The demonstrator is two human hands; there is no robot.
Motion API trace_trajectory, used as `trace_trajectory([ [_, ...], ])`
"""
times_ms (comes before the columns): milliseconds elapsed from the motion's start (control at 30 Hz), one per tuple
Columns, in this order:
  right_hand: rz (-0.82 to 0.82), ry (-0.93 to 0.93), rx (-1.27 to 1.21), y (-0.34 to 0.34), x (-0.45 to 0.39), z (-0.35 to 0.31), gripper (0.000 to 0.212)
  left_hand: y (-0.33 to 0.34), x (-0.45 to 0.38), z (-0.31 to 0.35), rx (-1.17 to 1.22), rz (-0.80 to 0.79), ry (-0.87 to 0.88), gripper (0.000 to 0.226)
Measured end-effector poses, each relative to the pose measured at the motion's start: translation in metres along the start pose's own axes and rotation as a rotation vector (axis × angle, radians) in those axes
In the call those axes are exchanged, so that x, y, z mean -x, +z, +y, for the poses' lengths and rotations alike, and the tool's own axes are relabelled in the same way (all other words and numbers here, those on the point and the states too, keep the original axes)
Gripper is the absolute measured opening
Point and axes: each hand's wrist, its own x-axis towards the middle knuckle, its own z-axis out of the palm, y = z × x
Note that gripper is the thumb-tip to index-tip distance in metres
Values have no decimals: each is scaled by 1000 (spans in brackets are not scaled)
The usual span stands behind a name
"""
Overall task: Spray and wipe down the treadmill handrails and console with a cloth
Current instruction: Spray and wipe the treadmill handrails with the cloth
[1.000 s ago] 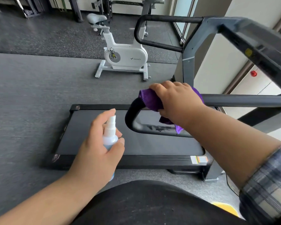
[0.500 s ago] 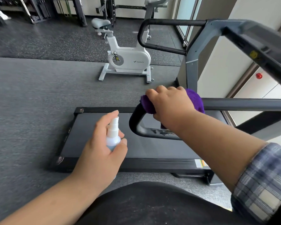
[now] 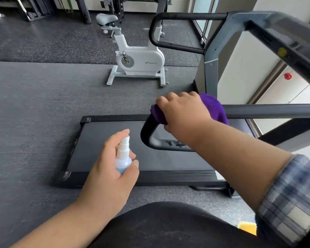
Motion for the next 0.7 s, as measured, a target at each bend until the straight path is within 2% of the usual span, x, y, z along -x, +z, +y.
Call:
trace_trajectory([
  [333,33,-15,-86,6,13,24,54,42,-13,38,-44,-91,64,81],
  [567,58,5,-123,13,29,56,50,60,-6,53,-85,-72,39,84],
  [700,49,-3,-151,17,36,74,49,79,-2,68,-106,-77,34,78],
])
